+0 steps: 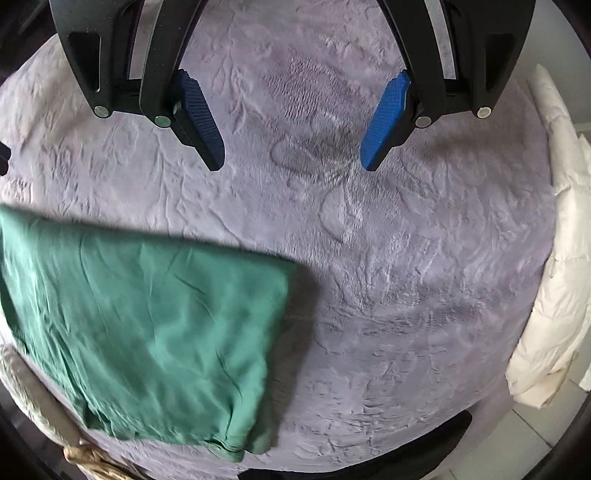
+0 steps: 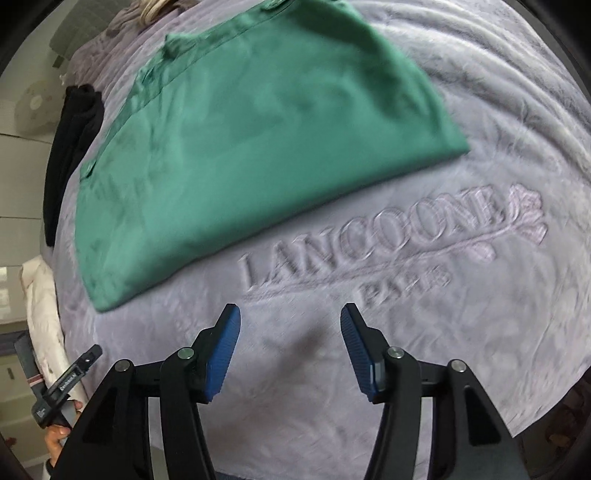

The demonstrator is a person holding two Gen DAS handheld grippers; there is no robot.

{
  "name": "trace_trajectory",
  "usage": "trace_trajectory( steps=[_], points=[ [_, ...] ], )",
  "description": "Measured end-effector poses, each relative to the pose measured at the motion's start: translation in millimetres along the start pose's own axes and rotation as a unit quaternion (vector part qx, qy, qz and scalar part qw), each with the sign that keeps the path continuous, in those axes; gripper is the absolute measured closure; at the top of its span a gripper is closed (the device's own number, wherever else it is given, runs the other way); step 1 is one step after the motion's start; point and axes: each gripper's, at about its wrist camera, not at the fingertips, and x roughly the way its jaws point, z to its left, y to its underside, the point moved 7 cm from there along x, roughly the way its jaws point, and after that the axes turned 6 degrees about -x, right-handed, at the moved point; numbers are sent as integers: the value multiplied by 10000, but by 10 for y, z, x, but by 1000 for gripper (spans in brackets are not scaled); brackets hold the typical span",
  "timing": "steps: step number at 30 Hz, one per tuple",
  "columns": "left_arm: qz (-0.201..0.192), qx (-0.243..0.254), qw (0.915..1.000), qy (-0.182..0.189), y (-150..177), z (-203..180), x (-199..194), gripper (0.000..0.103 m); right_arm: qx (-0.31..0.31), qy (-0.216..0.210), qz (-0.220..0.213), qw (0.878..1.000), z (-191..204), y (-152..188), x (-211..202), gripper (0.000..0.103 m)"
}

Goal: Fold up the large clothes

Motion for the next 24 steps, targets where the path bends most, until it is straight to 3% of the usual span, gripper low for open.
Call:
trace_trajectory(
  steps=[3,5,6,8,13,15,24],
  points=[
    [-92,0,9999,41,73,-89,-66,3,-71,-45,105,9999,156,94,42,42],
    [-193,-5,9998,88,110,-166,-153,3,-151,-65,142,9998,262,158,53,40],
    [-199,2,9997,130,120,-175,-169,3,-175,-65,150,9997,295,183,51,32],
    [-185,-6,9996,208,131,-185,-187,3,-215,-94,148,9996,360,236,38,28],
    [-160,45,9993,324,74,-61,-181,2,-316,-116,232,9992,553,323,84,27],
    [-180,105,9993,317,32,12,-147,2,-358,-129,270,9989,614,344,108,22],
    [-118,275,9985,458,-171,129,3,2,-469,-215,233,9984,864,364,200,15]
  ],
)
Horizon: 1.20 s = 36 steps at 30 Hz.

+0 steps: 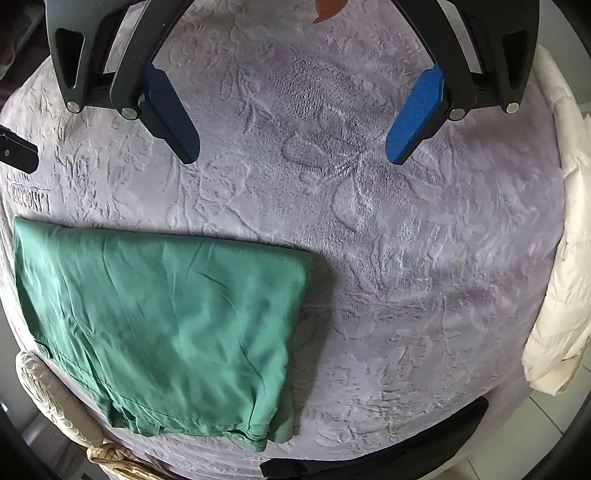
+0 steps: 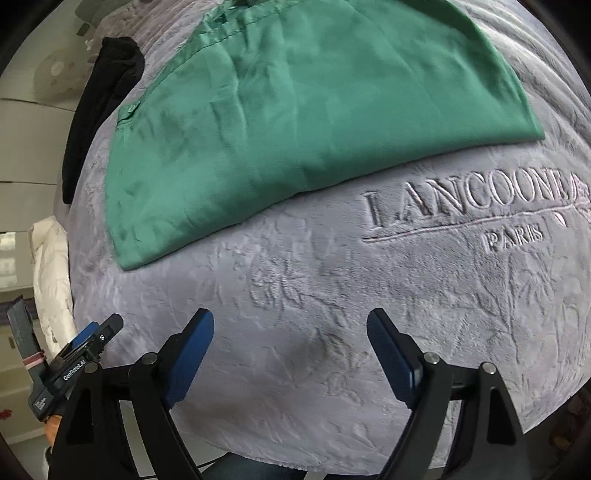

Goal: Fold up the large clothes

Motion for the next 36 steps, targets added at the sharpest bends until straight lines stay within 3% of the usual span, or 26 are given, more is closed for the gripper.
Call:
trace_trajectory(
  steps=[7,15,20,36],
  points=[
    [1,-7,9999,-104,-146,134,66,2,-311,-124,53,9994,273,42,60,15],
    [48,-213,9997,105,-291,344,137,2,-191,-426,71,9989,437,117,158,15],
    [53,-291,9993,219,-430,459,185,2,-70,-497,297,9983,498,158,265,15],
    [-29,6,9995,306,-1093,841,575,2,786,-1665,120,9828,857,-192,691,15]
  ],
)
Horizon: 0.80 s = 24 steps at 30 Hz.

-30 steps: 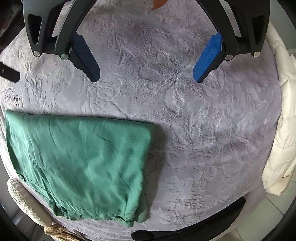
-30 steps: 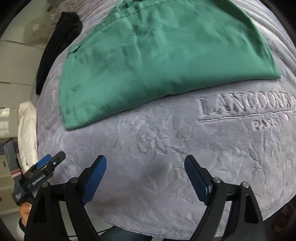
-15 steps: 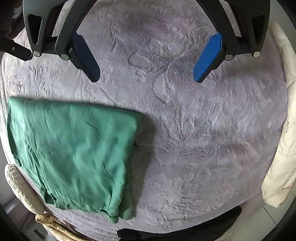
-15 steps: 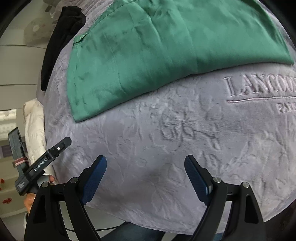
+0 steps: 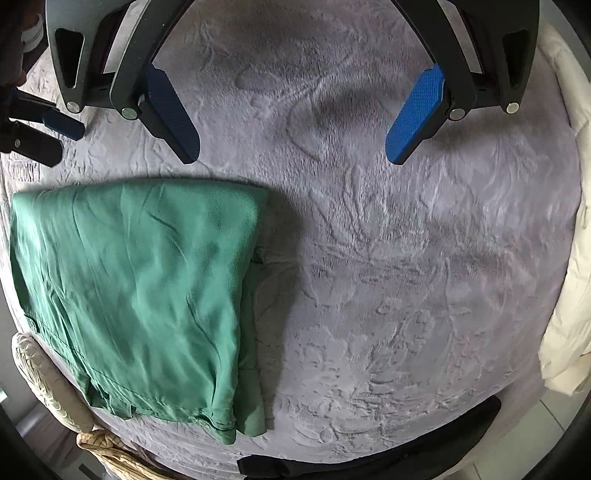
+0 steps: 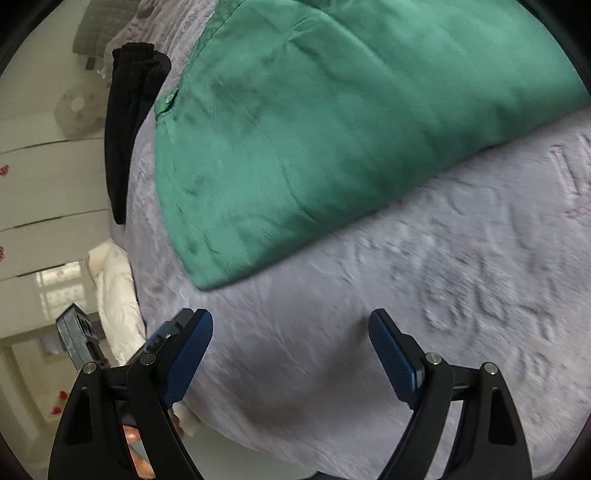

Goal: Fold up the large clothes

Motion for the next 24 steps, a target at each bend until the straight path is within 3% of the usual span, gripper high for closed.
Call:
trace_trajectory(
  steps=[6,10,16,23,24],
  points=[
    [-149,24,9994,302,-331,88,170,2,108,-504,-166,9985,65,-108,126,15],
    [-289,-203,9967,730,-514,149,230,2,9,-811,-269,9963,74,-194,201,14],
    [-380,-551,9897,1269,-743,285,368,2,50,-1340,-464,9899,117,-352,337,14],
    [-265,-906,9767,1925,-751,84,430,2,387,-2023,-681,9762,339,-494,582,14],
    [-240,-975,9744,2012,-750,28,420,2,502,-2211,-702,9714,373,-500,611,18]
  ],
)
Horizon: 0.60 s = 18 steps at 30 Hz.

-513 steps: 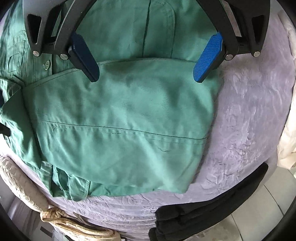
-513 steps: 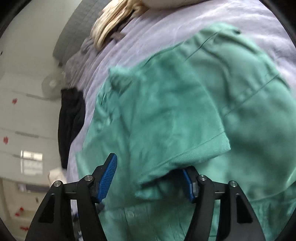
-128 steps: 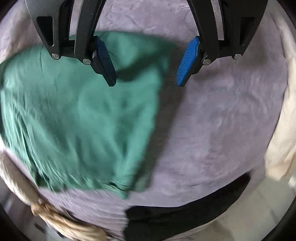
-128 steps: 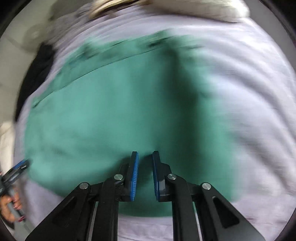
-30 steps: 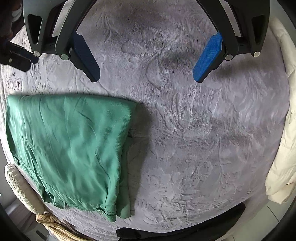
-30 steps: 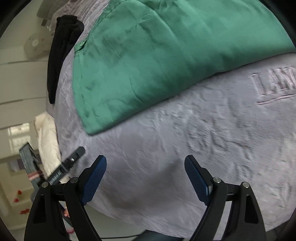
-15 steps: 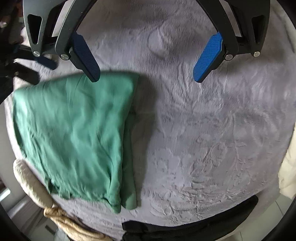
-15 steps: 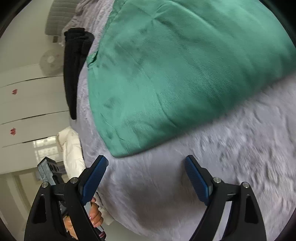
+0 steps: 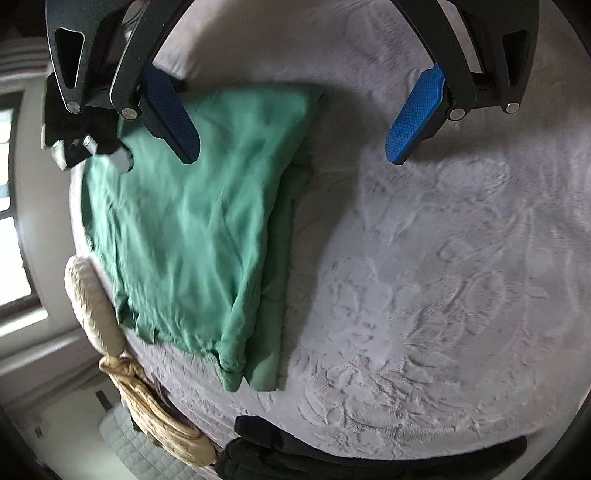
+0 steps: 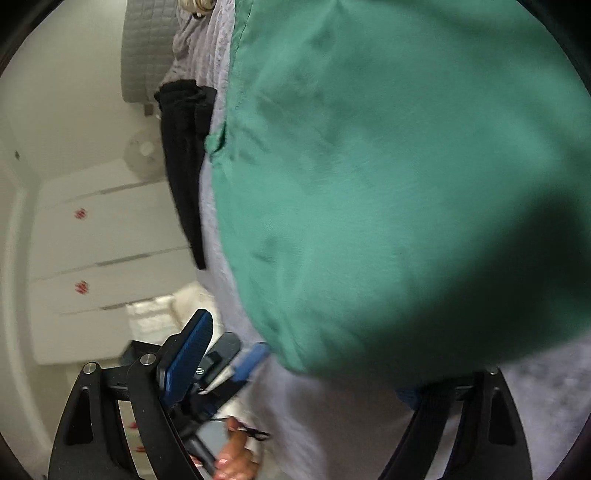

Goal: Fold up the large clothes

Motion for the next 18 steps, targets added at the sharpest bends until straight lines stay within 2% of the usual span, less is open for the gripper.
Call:
trace_trajectory(
  steps=[1,2,3,5,7,9,12,16,18],
  points=[
    [17,-56,9999,111,4,-44,4,2,99,-102,-18,9999,0,-2,15,23],
    [22,-77,9998,191,73,-115,-7,2,220,-247,-20,9995,-3,-2,21,42],
    [48,-102,9995,278,52,-158,14,2,339,-356,-8,9988,-18,-4,25,68],
    [144,-128,9987,468,2,-204,45,2,419,-426,85,9982,-36,-7,8,89],
    [322,-195,9955,865,-59,-282,99,2,228,-530,108,9983,50,-26,-55,93],
    [620,-357,9870,1438,-117,-389,186,2,-65,-594,143,9981,196,-45,-131,93],
    [868,-451,9771,1890,-213,-549,328,2,-581,-505,212,9968,417,-80,-226,93],
    [1078,-315,9747,1931,-262,-788,541,2,-822,-399,272,9954,500,-98,-234,93],
    [1165,-141,9784,1701,-228,-867,667,3,-787,-287,333,9959,420,-37,-207,93]
  ],
)
